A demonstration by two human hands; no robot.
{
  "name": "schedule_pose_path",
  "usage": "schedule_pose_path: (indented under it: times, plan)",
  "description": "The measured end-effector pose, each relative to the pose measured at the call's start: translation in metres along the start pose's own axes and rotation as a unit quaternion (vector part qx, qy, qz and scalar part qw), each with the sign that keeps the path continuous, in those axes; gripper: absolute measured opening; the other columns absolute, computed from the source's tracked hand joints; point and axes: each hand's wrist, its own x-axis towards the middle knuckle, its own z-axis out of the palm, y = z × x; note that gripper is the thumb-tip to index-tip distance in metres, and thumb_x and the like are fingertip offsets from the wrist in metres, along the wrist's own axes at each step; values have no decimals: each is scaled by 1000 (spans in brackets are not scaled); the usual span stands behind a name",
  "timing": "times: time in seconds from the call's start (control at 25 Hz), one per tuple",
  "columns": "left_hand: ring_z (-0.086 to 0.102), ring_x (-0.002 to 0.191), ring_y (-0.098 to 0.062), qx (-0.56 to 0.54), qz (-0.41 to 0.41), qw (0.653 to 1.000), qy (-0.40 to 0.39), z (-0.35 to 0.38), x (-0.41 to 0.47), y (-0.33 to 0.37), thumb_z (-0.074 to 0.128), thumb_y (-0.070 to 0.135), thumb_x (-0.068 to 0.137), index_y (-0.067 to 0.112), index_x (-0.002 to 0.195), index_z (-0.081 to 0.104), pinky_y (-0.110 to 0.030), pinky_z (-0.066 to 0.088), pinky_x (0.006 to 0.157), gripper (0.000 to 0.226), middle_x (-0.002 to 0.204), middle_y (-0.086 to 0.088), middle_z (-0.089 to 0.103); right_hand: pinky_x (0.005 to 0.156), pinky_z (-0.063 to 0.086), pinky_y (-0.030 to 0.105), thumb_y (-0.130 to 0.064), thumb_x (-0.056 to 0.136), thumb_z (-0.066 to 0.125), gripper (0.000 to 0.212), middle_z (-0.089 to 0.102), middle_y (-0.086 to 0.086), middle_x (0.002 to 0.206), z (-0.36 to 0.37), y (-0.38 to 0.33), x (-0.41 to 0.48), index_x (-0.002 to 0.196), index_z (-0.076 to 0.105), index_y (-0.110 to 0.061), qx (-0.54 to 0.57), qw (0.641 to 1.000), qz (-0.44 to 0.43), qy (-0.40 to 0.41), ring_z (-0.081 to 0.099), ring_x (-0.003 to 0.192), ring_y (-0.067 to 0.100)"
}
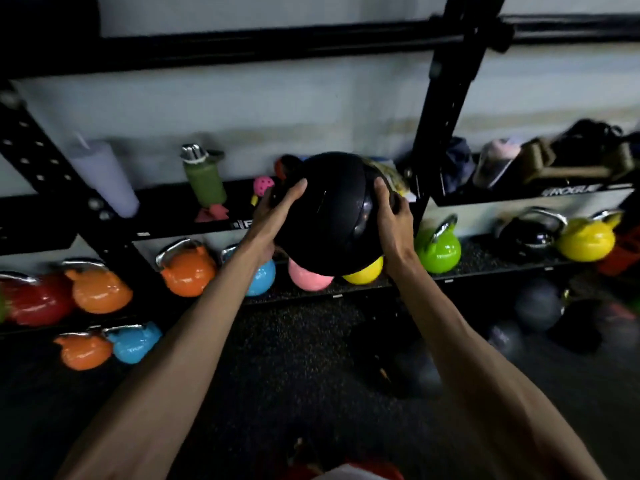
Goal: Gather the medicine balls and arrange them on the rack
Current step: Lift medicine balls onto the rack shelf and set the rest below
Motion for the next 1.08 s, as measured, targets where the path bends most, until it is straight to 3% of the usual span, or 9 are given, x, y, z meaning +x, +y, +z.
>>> schedule_pose_path:
  times: [0.16, 0.28, 0.44, 0.64, 0.8, 0.96, 1.08]
  plan:
    - [73, 101, -18, -6, 78, 996, 35, -9, -20, 78, 81, 66, 62, 34, 117, 66, -43, 61, 84, 65, 110, 4, 76, 106, 46, 37, -76, 79, 55, 74, 68, 0, 122, 18, -78, -2, 127, 61, -19, 23, 995, -88, -34, 62, 117, 17]
    - [74, 94, -10, -30, 133, 988, 66, -17, -35, 123, 81, 65, 61, 37, 114, 66, -30, 60, 70, 62, 105, 9, 76, 105, 47, 38, -78, 76, 53, 78, 69, -1, 119, 35, -131, -1, 126, 60, -19, 46, 985, -153, -65, 63, 114, 15]
    - [72, 104, -11, -55, 214, 970, 99, -41, -37, 182, 84, 62, 62, 34, 119, 64, -33, 60, 81, 66, 113, 8, 74, 107, 46, 36, -79, 75, 53, 81, 67, -4, 123, 73, -198, 5, 131, 56, -21, 75, 967, -221, -104, 61, 118, 12]
    - [68, 109, -6, -18, 278, 950, 138, -84, -11, 238, 83, 69, 58, 39, 122, 62, -29, 58, 86, 73, 119, 11, 72, 108, 46, 37, -81, 76, 52, 84, 62, -5, 126, 137, -238, 18, 138, 47, -25, 111, 953, -232, -160, 58, 119, 13]
    - [67, 111, -6, -4, 303, 938, 168, -128, 34, 264, 82, 67, 60, 40, 123, 62, -34, 55, 98, 71, 120, 11, 71, 105, 48, 36, -77, 79, 53, 76, 62, -12, 120, 207, -256, 38, 137, 47, -28, 137, 947, -228, -183, 60, 113, 7]
    - [66, 109, -1, 13, 299, 939, 166, -174, 83, 282, 79, 74, 59, 50, 122, 59, -34, 58, 92, 70, 119, 19, 69, 105, 48, 35, -74, 82, 52, 70, 62, -9, 123, 274, -268, 66, 136, 48, -29, 148, 944, -233, -180, 59, 115, 10]
    - [66, 102, 7, 17, 312, 935, 168, -201, 121, 295, 77, 73, 62, 52, 122, 57, -24, 57, 86, 66, 113, 23, 70, 101, 49, 32, -75, 81, 51, 70, 63, -8, 122, 316, -274, 86, 134, 50, -29, 144, 945, -242, -167, 60, 113, 9]
